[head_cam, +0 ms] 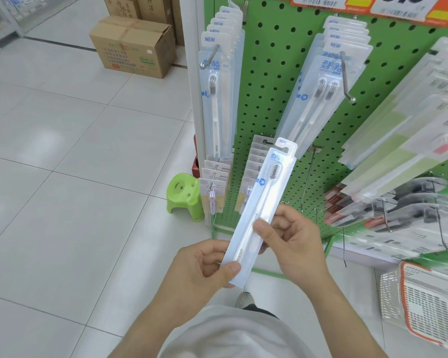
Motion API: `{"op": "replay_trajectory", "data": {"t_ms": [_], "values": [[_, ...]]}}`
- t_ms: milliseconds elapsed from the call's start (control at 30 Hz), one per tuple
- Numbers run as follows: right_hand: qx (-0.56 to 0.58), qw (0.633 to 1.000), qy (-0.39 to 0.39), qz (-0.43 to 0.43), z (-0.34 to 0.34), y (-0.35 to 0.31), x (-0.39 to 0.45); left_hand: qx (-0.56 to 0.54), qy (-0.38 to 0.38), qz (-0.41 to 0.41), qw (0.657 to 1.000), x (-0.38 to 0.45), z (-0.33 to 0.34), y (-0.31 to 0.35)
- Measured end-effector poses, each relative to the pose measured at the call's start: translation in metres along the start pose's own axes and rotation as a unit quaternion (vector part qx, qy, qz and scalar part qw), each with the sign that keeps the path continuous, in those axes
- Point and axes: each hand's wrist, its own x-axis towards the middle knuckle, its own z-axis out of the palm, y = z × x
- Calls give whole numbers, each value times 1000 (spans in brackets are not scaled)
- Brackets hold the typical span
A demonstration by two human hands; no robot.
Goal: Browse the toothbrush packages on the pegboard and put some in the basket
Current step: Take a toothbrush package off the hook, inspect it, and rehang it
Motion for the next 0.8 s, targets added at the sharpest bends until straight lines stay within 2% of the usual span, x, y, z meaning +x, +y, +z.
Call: {"op": "replay_trajectory", "data": {"t_ms": [133, 200, 267, 400, 467, 567, 633, 700, 800], "values": [[-78, 992, 98, 3, 6, 5, -5, -12, 11, 7, 1000, -3, 1, 5], [-84, 988, 128, -11, 12, 7, -9, 23, 35, 30, 999, -5, 5, 6], [-75, 990, 112, -30, 16, 9, -12, 92, 60, 79, 991, -6, 7, 6], [21, 999, 45, -22, 21, 0, -17, 210, 86, 216, 950, -5, 8, 0], [42, 999, 13, -4, 22, -6, -19, 242, 91, 244, 935, -3, 6, -4], [24, 1000, 2, 17, 19, -9, -16, 229, 66, 220, 946, -5, 5, -1], [18, 999, -2, 32, 16, -9, -14, 206, 78, 197, 956, -6, 5, 2], [25, 998, -19, 48, 13, -7, -13, 142, 92, 121, 978, -5, 4, 5], [5, 998, -10, 68, 10, -8, -11, 58, 50, 24, 997, -1, 1, 5]]}}
